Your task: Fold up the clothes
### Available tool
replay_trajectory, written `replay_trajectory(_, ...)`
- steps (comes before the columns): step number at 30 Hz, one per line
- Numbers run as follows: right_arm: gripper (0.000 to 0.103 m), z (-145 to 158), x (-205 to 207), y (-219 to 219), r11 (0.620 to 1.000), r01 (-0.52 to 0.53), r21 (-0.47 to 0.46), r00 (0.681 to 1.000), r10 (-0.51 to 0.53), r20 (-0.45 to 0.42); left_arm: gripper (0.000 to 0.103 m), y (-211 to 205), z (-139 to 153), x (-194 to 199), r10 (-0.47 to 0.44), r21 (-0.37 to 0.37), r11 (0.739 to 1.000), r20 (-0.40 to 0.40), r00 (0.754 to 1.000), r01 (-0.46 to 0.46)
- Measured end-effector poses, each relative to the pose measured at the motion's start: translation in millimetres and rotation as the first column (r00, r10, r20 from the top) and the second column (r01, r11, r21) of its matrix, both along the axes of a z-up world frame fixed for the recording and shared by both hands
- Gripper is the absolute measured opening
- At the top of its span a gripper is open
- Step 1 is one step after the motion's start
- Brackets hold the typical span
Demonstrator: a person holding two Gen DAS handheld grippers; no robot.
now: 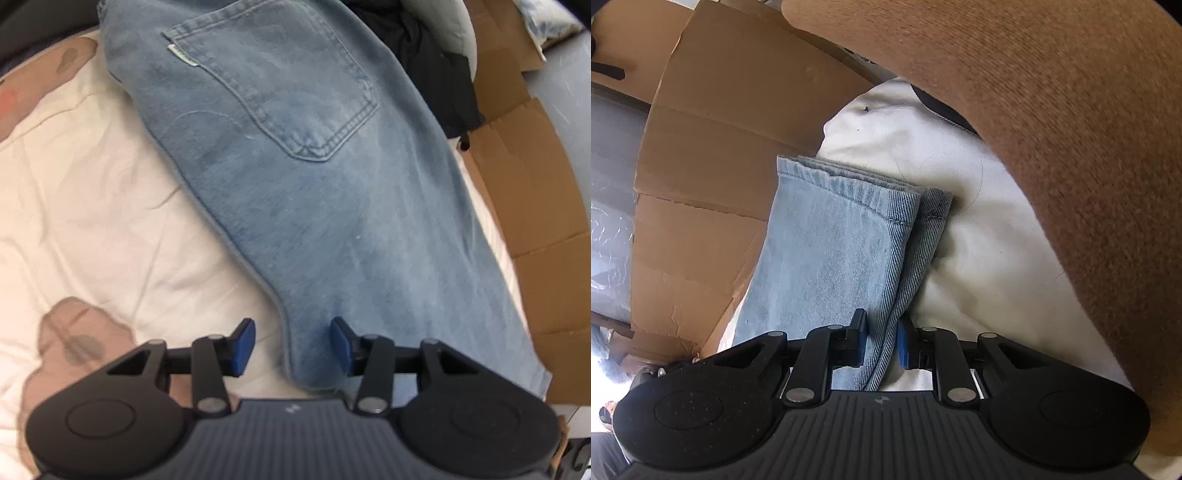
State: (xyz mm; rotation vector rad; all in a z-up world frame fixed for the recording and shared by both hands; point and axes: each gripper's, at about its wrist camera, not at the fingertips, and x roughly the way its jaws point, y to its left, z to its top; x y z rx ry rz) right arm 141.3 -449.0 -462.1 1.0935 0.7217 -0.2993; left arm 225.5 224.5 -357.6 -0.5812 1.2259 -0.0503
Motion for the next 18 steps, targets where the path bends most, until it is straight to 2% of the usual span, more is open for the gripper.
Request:
replay_trajectory(1,0.024,-2,0,0,1.0,0.006,0.008,1.0,-0.006,0.004,0.048,-2,-2,2,-0.001,-0.007,1.0,0.006,1.0,0.001)
replay_trajectory(4,0.023,-6,-1,-2,0.999,0.025,0.033,0.999,-0.025,0.02,0.048,-2,-12,7,0.003,-0.016,1.0,0.006,1.0,-0.003)
replay_trajectory(10,0.024,-12,0,-6,0.989,0.126,0.079,0.99,-0.131,0.061,0.047,8,-22,1,0.068,-0.132,0.989,-0.031,0.997,-0.072)
replay_trajectory(18,0.024,-17,4,-5,0.976,0.194,0.1,0.974,-0.204,0.098,0.046,8,-30,-8,0.094,-0.222,0.969,-0.072,0.993,-0.108)
